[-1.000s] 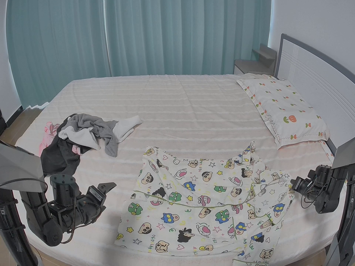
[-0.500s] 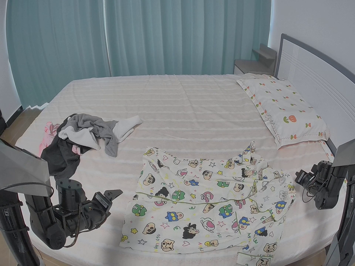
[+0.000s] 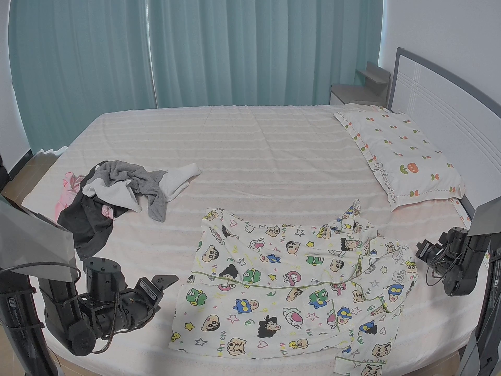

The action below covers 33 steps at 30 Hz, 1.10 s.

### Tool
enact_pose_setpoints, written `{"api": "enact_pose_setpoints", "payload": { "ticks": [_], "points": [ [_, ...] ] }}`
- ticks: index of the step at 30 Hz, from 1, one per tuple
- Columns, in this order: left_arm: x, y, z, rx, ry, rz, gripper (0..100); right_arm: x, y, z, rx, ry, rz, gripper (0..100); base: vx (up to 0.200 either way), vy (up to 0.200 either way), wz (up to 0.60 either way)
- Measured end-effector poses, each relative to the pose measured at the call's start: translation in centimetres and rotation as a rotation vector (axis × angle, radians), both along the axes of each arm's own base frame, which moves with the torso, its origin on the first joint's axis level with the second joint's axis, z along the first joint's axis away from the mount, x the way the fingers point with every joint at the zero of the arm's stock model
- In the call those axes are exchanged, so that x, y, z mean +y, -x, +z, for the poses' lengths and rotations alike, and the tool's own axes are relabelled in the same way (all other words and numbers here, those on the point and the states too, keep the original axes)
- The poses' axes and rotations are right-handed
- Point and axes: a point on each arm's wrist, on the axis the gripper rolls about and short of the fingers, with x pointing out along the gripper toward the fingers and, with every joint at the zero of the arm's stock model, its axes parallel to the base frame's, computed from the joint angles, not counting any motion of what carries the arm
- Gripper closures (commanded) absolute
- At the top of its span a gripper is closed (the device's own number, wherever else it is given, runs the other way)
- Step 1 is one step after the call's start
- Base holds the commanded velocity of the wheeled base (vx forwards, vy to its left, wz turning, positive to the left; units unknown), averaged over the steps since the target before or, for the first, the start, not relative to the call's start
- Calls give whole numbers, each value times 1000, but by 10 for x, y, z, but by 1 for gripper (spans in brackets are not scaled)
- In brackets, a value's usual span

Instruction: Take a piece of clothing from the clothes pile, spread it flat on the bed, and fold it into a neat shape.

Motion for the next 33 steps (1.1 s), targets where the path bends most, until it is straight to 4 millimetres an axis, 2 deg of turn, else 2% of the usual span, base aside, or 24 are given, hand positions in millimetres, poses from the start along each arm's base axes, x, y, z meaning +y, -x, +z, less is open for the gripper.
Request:
{"api": "enact_pose_setpoints", "payload": {
  "ticks": [1,2,9,16,33],
  "points": [
    [-1,1,0,0,0,-5,0,1,2,1,-3,0,3,100,0,0,0],
    [-1,1,0,-1,0,-8,0,2,3,1,-5,0,6,0,0,0,0],
    [-3,4,1,-13,8,-22,0,19,23,5,46,-35,56,0,0,0,0],
    [-5,5,0,-9,6,-27,0,32,46,17,85,-83,137,0,0,0,0],
    [-13,8,-8,21,-20,-52,0,48,66,34,102,-79,188,0,-200,0,0]
  ]
}}
